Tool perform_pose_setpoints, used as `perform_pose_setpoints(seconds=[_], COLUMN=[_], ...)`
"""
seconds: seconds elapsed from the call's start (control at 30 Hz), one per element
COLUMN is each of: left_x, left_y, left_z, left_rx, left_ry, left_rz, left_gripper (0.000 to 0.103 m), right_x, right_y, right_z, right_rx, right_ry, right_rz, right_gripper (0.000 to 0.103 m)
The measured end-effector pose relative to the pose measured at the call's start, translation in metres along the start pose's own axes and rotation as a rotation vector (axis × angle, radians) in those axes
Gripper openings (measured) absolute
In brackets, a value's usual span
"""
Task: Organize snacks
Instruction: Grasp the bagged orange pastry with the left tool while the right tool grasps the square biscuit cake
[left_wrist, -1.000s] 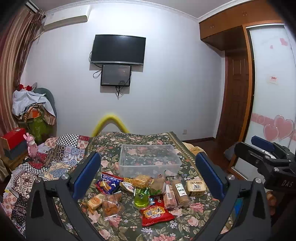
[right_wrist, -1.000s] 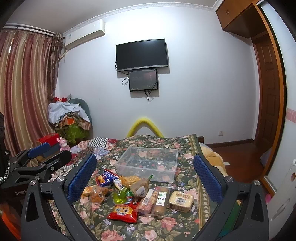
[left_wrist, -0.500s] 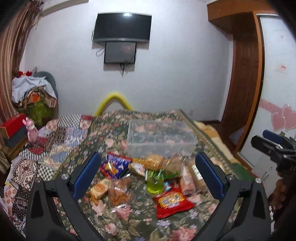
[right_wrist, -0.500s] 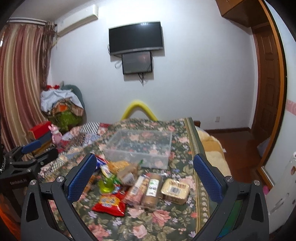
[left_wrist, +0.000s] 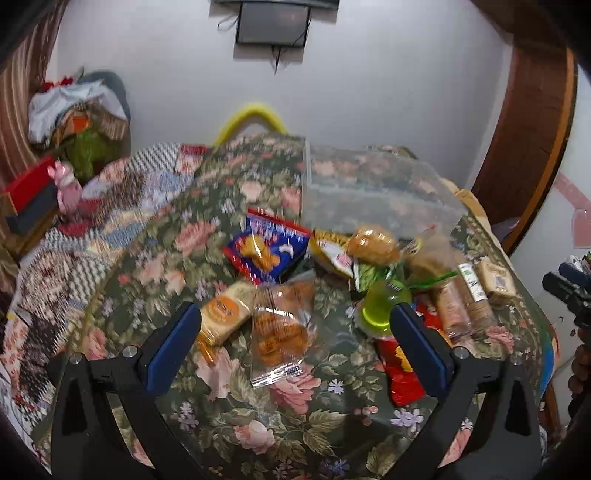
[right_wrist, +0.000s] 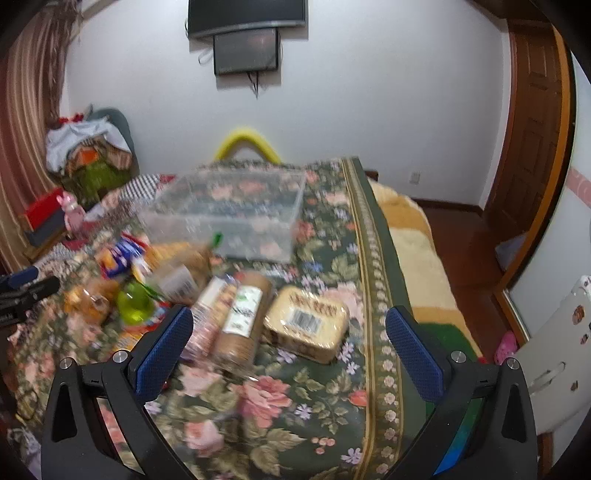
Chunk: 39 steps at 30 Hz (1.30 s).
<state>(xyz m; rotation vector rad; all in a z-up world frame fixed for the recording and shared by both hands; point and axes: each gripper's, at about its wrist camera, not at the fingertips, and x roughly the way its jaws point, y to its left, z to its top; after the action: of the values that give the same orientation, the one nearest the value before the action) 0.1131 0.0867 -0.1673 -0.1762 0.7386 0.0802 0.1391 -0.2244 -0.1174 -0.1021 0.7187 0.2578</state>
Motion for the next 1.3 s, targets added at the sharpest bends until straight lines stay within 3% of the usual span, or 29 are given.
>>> perform_pose_setpoints(seconds=[0.17,0.63,0.87,1.0,1.13,1.2,1.27,1.3], left_x=[0.031,0.088,0.101,0.100,0.094,0.093,0.091,0.091], left_y=[0.003,0.007,0.000,-0.005,-0.007,-0.005,-0.004,-0.003], left_z=[-0.006,-0.016,-0.016,-0.016,-0.014,-0.013,-0.012,-0.013], left_rx=[-0.021,-0.049,-0.031,-0.012,0.001,-0.009,-0.019,-0.020], left_ry=[0.082,0.207,0.205,0.187,0.170,0.180,0.184,0.184], left_rz=[-0.015,-0.034,-0.022,-0.012,-0.004,-0.022,-0.027,-0.026], left_gripper=[0.090,0.076,0.067,0.061,0.046,0.046,0.046,0.046], right_x=[0.028,0.082,0.092,0.097,0.103,0.105,0.104,0.104], right_y=[-0.012,-0.023,-0.026,-0.025,-0.031,-0.034,-0.033,-0.031], right_z=[-0.003,-0.002,-0.001,-0.002,-0.004,-0.004,-0.003,-0.002], right_rx=[0.004,0.068,0.120,0.120,0.164,0.181,0.181,0.173], right_ry=[0.069,0.188,0.221,0.218,0.241,0.247,0.250,0.253], right_rz=[-0.020,0.015,0.046,0.021,0.029,0.042,0.059,0.060], right_gripper=[0.103,0.103,0.103,0.103,0.103,0.103,0.089,0.088])
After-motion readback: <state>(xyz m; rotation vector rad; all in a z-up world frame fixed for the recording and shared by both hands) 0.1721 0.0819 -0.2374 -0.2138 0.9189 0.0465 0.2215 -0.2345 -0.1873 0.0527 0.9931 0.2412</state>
